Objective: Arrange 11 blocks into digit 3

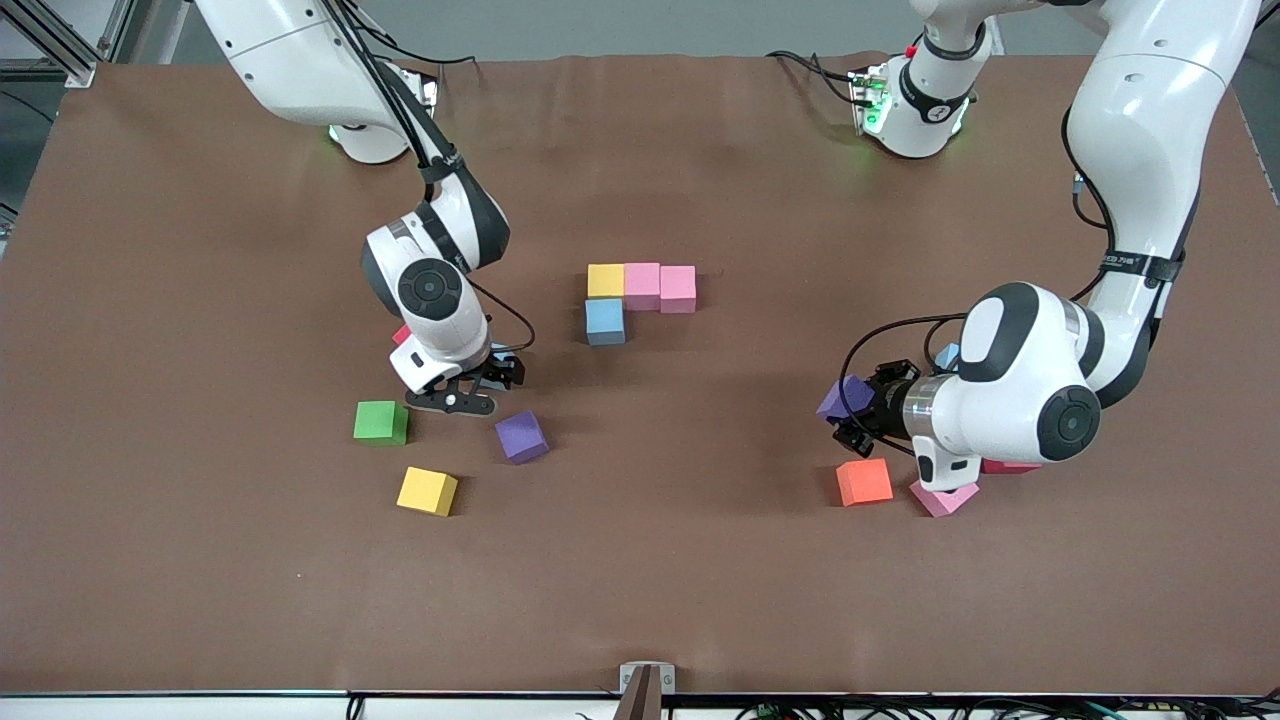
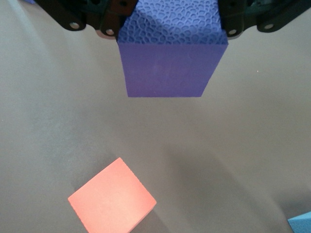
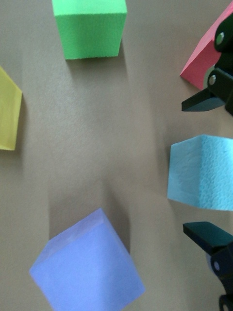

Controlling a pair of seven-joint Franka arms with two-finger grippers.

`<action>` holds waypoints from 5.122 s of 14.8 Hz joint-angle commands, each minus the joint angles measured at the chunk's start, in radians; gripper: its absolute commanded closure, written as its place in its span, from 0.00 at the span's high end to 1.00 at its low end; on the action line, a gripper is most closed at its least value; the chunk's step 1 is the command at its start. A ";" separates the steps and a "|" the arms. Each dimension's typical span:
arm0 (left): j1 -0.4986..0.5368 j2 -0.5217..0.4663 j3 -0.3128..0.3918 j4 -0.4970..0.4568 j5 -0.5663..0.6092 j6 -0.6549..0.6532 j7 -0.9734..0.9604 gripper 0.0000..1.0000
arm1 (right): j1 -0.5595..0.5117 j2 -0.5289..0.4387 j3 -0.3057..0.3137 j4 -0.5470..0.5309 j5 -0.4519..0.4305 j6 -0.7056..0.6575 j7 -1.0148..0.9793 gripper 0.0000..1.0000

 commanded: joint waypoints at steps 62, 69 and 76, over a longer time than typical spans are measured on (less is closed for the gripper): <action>-0.022 0.005 0.001 -0.008 0.095 0.004 -0.013 0.00 | 0.257 0.204 0.036 0.297 0.105 -0.065 0.081 0.03; -0.021 0.000 0.001 -0.010 0.098 0.004 -0.015 0.00 | 0.254 0.204 0.033 0.299 0.065 -0.064 0.072 0.03; -0.018 -0.002 0.003 -0.008 0.098 0.003 -0.010 0.00 | 0.257 0.206 0.033 0.299 0.060 -0.062 0.071 0.03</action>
